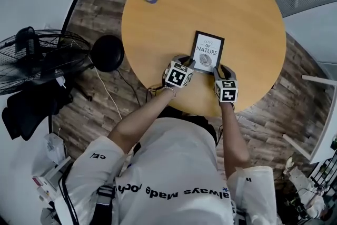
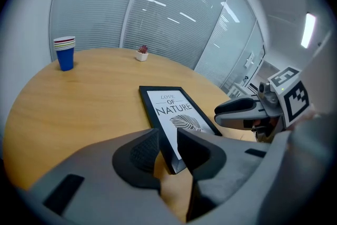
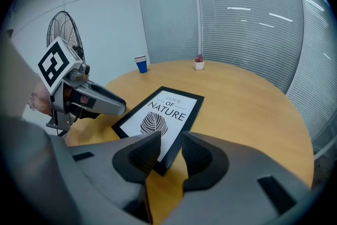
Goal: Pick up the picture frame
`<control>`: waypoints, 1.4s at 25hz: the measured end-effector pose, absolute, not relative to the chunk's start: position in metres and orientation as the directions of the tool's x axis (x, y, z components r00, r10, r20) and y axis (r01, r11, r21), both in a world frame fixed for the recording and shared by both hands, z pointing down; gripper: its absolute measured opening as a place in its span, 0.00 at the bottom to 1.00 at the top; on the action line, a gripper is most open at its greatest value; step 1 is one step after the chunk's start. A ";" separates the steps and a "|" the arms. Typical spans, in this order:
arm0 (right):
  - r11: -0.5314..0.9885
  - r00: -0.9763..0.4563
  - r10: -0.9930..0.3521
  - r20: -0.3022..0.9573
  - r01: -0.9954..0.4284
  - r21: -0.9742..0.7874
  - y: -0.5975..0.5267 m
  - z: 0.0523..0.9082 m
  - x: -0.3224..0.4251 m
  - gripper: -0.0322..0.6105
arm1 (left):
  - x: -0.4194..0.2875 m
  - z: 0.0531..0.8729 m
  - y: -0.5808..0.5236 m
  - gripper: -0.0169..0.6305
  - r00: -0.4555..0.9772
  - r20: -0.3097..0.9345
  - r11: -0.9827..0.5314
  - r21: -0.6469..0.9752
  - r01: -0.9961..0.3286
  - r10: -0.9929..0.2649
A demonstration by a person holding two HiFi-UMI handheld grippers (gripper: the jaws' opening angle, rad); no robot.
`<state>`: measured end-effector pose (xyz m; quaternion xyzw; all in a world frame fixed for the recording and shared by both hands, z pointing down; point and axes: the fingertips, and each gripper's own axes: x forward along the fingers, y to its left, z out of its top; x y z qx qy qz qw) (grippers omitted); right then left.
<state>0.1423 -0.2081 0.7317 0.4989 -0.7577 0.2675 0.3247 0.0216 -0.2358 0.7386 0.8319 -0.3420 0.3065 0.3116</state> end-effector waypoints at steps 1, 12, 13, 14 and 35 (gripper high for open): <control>0.355 -0.288 -0.577 0.765 -0.931 -0.083 -0.209 0.735 0.143 0.24 | 0.021 0.742 -0.237 0.19 0.575 0.727 -0.570 0.308 -0.761 -0.375; 0.326 -0.281 -0.530 0.800 -0.938 -0.113 -0.212 0.763 0.149 0.26 | 0.023 0.760 -0.240 0.22 0.568 0.749 -0.548 0.332 -0.768 -0.342; 0.326 -0.282 -0.527 0.802 -0.938 -0.115 -0.212 0.765 0.148 0.26 | 0.024 0.761 -0.241 0.23 0.567 0.750 -0.547 0.332 -0.769 -0.341; 0.325 -0.282 -0.524 0.804 -0.938 -0.117 -0.212 0.767 0.148 0.26 | 0.024 0.763 -0.240 0.23 0.565 0.753 -0.545 0.332 -0.769 -0.338; 0.297 -0.283 -0.531 0.799 -0.945 -0.137 -0.211 0.767 0.147 0.23 | 0.026 0.767 -0.240 0.20 0.554 0.761 -0.537 0.327 -0.778 -0.339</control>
